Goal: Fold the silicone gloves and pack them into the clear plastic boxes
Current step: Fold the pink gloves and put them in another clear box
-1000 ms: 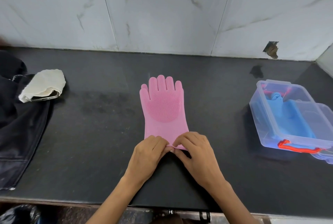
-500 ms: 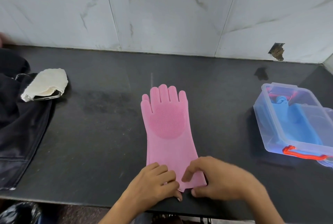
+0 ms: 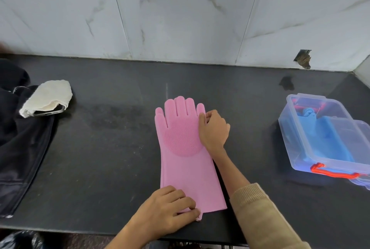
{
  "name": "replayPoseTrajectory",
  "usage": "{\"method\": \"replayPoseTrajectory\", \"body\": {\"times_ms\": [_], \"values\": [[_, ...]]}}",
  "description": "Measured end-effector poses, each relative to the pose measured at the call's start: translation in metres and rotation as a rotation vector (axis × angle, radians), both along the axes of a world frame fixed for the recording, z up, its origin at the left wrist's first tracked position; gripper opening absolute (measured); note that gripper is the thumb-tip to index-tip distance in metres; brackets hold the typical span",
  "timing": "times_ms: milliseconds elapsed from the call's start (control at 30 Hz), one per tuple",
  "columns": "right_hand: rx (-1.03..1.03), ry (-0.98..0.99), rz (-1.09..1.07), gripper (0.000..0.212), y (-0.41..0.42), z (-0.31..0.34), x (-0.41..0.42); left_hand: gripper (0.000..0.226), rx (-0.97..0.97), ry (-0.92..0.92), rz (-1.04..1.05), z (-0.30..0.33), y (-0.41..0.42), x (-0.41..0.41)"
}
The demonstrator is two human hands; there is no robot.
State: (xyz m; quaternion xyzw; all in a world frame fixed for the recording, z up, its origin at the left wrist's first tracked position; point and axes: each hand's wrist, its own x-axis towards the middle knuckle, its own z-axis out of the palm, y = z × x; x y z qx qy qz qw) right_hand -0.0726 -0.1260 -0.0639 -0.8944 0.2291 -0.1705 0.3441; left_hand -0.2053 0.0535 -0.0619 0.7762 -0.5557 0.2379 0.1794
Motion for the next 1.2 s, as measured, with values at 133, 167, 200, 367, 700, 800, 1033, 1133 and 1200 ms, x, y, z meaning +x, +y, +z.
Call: {"method": "replayPoseTrajectory", "body": {"times_ms": [133, 167, 200, 367, 700, 800, 1033, 1133, 1200], "values": [[-0.088, 0.001, -0.067, 0.027, 0.005, -0.004, 0.008, 0.014, 0.092, 0.016, -0.036, 0.007, 0.009, 0.003], [-0.096, 0.003, -0.078, 0.028, 0.006, -0.004, 0.011, 0.021, 0.120, 0.015, -0.045, 0.008, 0.012, 0.004], [-0.103, 0.005, -0.086, 0.028, 0.006, -0.004, 0.012, 0.023, 0.143, 0.021, -0.044, 0.009, 0.013, 0.005], [-0.147, 0.034, -0.091, 0.030, 0.005, -0.007, 0.015, 0.012, 0.128, -0.035, -0.006, 0.008, 0.009, 0.009], [-0.139, 0.070, -0.108, 0.028, 0.008, -0.001, 0.021, 0.017, 0.026, -0.143, -0.029, 0.010, 0.001, 0.015], [-0.024, 0.000, -0.036, 0.025, 0.002, -0.002, 0.016, 0.016, -0.077, -0.146, 0.040, 0.023, -0.005, 0.021], [0.289, -0.092, 0.330, 0.012, -0.025, 0.002, 0.001, 0.028, 0.052, -0.053, 0.436, 0.081, -0.016, 0.069], [0.397, -0.084, 0.387, 0.010, -0.043, 0.006, -0.001, 0.034, 0.170, 0.113, 0.639, 0.099, -0.023, 0.101], [0.420, -0.072, 0.407, 0.016, -0.050, 0.007, -0.002, 0.027, 0.176, 0.257, 0.700, 0.104, -0.027, 0.128]]}}
